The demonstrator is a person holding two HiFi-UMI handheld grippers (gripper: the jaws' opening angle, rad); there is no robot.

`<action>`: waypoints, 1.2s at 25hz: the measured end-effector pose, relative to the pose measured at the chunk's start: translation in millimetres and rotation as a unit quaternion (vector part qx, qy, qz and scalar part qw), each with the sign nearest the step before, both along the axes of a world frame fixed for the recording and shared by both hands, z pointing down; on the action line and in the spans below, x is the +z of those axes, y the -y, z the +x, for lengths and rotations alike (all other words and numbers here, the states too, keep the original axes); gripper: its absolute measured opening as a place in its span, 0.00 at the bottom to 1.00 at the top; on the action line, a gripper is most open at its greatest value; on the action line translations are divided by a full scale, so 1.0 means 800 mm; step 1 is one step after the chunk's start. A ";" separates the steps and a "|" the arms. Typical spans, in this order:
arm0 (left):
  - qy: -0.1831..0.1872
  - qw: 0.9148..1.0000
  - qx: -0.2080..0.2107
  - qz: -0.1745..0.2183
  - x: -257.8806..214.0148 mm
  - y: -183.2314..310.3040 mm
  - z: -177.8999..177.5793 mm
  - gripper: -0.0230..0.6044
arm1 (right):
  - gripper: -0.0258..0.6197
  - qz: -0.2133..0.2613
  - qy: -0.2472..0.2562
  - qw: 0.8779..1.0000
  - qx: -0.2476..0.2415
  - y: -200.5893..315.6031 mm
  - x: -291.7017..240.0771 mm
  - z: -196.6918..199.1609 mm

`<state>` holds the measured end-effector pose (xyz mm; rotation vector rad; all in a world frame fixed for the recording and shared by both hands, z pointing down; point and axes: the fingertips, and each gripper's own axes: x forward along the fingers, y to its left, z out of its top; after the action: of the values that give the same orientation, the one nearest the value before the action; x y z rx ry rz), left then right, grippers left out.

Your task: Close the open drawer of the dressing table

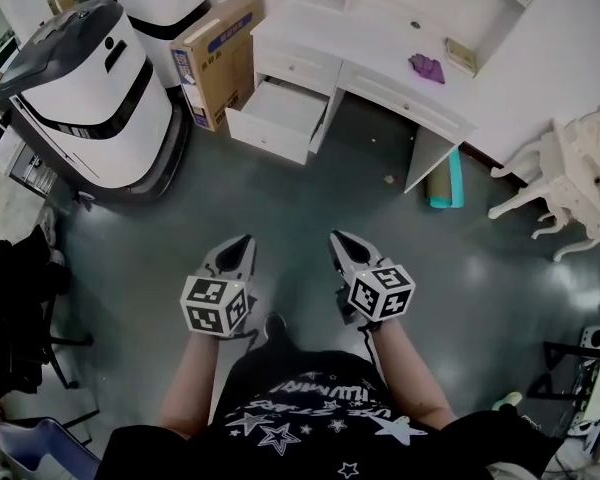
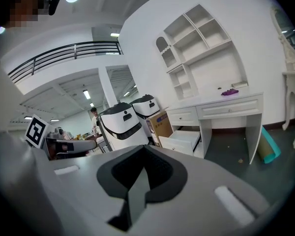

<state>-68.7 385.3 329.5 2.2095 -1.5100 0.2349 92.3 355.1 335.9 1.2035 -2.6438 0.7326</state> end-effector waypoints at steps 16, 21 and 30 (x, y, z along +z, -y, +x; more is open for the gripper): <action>0.005 0.999 -0.024 -0.045 0.052 0.133 -0.035 0.05 | 0.04 -0.057 -0.030 0.998 -0.025 0.127 0.075 -0.029; 0.023 0.997 -0.037 -0.060 0.068 0.221 -0.033 0.05 | 0.04 -0.065 -0.021 0.997 -0.044 0.231 0.089 -0.043; 0.017 0.996 -0.065 -0.065 0.073 0.352 -0.032 0.05 | 0.04 -0.091 -0.020 0.992 -0.084 0.375 0.116 -0.063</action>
<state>-94.0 103.7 388.0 2.0072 -1.6032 0.3205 42.0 55.3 429.1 0.9269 -2.5425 0.8866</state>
